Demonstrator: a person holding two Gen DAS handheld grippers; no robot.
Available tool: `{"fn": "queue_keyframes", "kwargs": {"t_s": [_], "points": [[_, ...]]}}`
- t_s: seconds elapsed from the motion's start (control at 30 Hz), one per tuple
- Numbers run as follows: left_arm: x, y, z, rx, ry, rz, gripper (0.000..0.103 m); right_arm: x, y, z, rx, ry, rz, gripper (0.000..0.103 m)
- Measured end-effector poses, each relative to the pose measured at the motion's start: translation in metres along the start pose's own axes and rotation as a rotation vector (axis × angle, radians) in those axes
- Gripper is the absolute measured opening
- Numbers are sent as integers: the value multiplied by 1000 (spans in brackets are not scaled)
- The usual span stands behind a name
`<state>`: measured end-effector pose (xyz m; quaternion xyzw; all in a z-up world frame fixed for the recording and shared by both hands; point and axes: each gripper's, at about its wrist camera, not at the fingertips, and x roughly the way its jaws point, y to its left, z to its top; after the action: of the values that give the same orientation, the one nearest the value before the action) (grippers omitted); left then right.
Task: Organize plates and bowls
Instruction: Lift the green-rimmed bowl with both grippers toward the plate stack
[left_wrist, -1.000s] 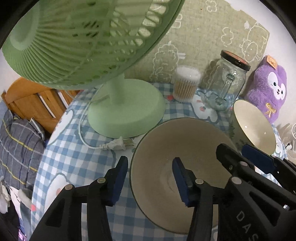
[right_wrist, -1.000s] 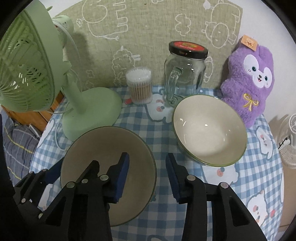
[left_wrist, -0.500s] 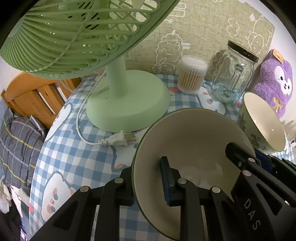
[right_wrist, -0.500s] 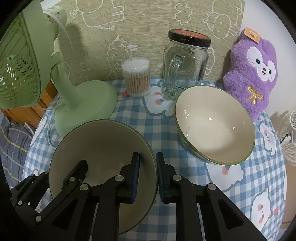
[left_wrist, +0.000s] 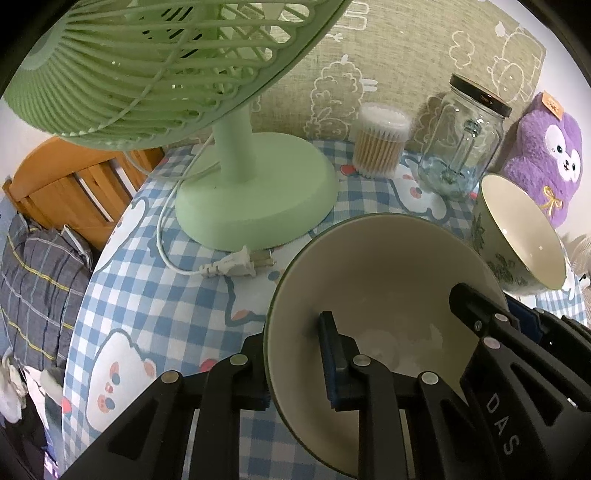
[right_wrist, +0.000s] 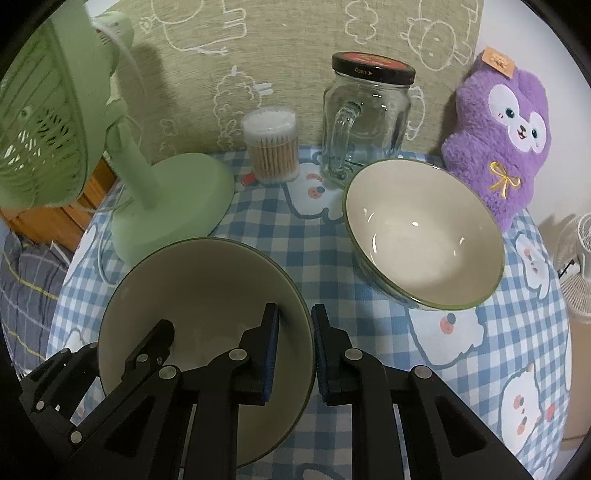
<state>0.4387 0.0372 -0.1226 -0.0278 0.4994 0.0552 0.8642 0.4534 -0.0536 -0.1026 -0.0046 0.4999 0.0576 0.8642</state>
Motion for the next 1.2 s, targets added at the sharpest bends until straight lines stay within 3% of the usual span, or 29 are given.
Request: {"fn": "queue_keyframes", "kwargs": {"t_s": [0.53, 1.2], "points": [[-45, 0, -22, 13, -7, -12, 19, -44, -2, -21, -2, -18, -14, 21], [-150, -3, -44, 35, -95, -36, 19, -158, -4, -49, 29, -101, -32, 21]]}}
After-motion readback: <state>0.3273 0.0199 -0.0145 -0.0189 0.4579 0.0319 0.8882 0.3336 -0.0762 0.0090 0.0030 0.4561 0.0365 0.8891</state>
